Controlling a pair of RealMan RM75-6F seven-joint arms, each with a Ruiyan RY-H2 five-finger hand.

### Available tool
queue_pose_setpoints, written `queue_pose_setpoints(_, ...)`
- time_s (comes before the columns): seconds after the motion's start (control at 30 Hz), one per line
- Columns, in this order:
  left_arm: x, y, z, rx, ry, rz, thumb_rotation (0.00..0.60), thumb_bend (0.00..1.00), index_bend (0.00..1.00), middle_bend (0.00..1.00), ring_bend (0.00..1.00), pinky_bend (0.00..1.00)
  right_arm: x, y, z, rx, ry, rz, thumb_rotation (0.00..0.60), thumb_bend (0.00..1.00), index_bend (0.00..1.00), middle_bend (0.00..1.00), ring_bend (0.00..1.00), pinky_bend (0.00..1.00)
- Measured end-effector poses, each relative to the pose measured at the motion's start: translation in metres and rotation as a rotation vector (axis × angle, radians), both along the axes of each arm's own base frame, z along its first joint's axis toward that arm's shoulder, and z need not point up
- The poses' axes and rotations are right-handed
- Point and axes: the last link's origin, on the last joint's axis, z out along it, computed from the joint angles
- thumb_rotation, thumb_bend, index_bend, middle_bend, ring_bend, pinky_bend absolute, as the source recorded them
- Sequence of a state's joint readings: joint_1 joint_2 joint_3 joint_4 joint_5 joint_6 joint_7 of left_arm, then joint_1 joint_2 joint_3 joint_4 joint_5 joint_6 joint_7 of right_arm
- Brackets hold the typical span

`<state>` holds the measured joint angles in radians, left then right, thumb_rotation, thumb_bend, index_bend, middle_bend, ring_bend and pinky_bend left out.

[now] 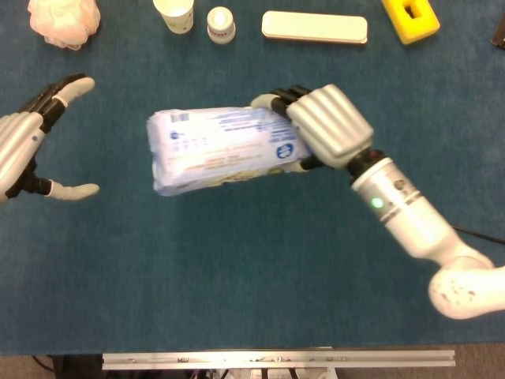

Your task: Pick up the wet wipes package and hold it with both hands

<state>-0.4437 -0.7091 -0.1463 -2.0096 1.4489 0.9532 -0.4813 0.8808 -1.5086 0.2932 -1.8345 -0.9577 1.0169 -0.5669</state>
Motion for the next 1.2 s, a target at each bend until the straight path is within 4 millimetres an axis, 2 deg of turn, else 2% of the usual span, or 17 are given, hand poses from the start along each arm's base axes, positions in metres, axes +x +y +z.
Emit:
queue_pose_setpoints(0.13,0.001,0.001,-0.003,-0.014,0.009,-0.001,0.593,0.08,0.00,0.00,0.02,0.13,0.018,0.000,-0.010,-0.011,-0.033,-0.002,0.600,0.44,0.72,0.65,0.74,0.77)
queue_pose_setpoints(0.43,0.002,0.004,-0.007,-0.020,0.058,-0.016,0.591,0.08,0.00,0.00,0.01,0.14,0.047,0.003,-0.027,-0.028,-0.098,-0.011,0.600,0.44,0.72,0.65,0.75,0.78)
queue_pose_setpoints(0.73,0.003,0.007,-0.016,-0.039,0.091,-0.009,0.600,0.09,0.02,0.02,0.05,0.26,0.062,0.008,-0.036,-0.045,-0.148,-0.010,0.600,0.44,0.72,0.65,0.76,0.78)
queue_pose_setpoints(1.2,0.012,0.010,-0.025,-0.062,0.061,-0.006,0.600,0.09,0.06,0.04,0.09,0.35,0.076,0.013,-0.055,-0.026,-0.165,-0.014,0.600,0.44,0.72,0.65,0.76,0.78)
